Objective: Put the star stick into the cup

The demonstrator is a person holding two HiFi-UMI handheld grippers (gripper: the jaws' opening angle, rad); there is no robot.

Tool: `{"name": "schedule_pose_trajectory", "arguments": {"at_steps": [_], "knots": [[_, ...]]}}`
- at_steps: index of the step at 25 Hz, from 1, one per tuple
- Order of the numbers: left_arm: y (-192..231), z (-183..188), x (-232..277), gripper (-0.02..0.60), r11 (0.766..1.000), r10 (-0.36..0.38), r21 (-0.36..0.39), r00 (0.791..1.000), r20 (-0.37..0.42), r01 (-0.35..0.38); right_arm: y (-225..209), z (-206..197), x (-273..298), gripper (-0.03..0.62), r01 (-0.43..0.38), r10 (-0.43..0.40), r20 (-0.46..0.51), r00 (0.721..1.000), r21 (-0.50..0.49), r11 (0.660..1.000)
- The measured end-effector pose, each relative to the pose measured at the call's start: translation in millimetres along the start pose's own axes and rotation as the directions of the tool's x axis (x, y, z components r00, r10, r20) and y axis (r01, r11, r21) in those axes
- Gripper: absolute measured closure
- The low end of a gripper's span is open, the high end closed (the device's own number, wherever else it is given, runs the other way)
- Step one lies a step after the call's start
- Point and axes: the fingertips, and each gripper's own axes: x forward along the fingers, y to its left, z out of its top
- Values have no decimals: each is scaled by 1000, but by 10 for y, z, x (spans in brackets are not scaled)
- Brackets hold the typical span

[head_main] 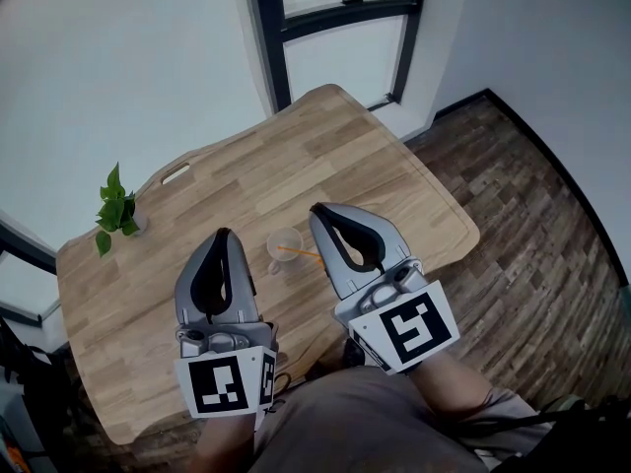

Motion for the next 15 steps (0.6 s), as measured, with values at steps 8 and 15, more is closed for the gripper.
{"name": "schedule_pose_trajectory", "arguments": {"at_steps": [8,15], "knots": [[1,-20,-24,581,1000,-2,-3,1000,-3,2,2,-1,-36,569,5,-5,7,1000,13,1000],[-29,-34,-44,581,1000,-8,-9,1000,-9,8,3,2,-70,569,11,-11,1,1000,10,1000]]}}
